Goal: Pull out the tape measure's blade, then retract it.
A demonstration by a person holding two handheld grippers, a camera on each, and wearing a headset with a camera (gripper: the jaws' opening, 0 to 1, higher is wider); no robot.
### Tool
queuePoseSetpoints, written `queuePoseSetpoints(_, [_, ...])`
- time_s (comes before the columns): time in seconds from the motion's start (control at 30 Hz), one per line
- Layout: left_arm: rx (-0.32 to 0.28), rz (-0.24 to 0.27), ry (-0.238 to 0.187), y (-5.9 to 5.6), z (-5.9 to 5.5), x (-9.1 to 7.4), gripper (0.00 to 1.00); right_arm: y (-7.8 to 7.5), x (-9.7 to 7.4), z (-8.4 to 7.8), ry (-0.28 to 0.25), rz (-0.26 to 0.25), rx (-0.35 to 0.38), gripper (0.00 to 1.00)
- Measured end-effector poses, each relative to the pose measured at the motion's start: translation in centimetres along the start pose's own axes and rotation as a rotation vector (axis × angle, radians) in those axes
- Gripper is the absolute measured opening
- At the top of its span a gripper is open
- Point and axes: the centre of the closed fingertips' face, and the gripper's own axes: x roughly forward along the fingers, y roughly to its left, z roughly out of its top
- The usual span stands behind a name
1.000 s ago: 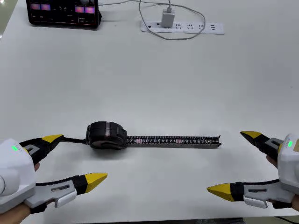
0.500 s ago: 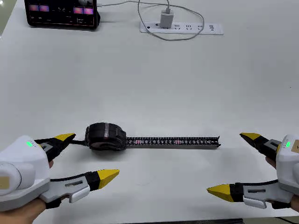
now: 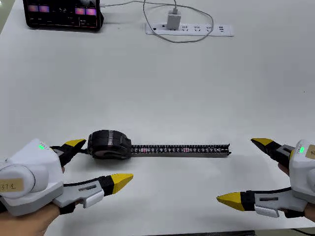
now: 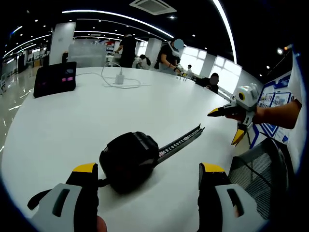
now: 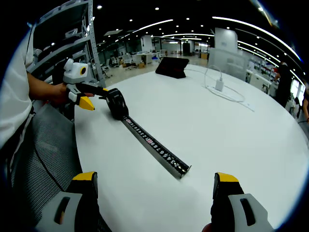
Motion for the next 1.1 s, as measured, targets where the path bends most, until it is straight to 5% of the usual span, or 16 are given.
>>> queuePoseSetpoints(0.43, [-0.03,0.026,-0.007,0.0,0.1,0.5,0.82,-0.1,-0.1,0.1,-0.001,0.0,0.001,0.99])
queuePoseSetpoints(0.87, [-0.094,0.143,-0.024,0.2,0.3,1.1,0.81,-1.7,-0.1,0.2,0.02,0.0,-0.037,0.93])
queuePoseSetpoints(1.0, [-0.072,0.192,-0.006,0.4,0.0,1.4,0.79,-2.5,0.2,-0.2,0.03,0.002,-0.053,0.9])
queuePoseSetpoints(1.1, [-0.117,0.216,-0.009,0.7,-0.1,1.5,0.77,-2.9,0.4,-0.4,0.04,0.006,-0.07,0.85])
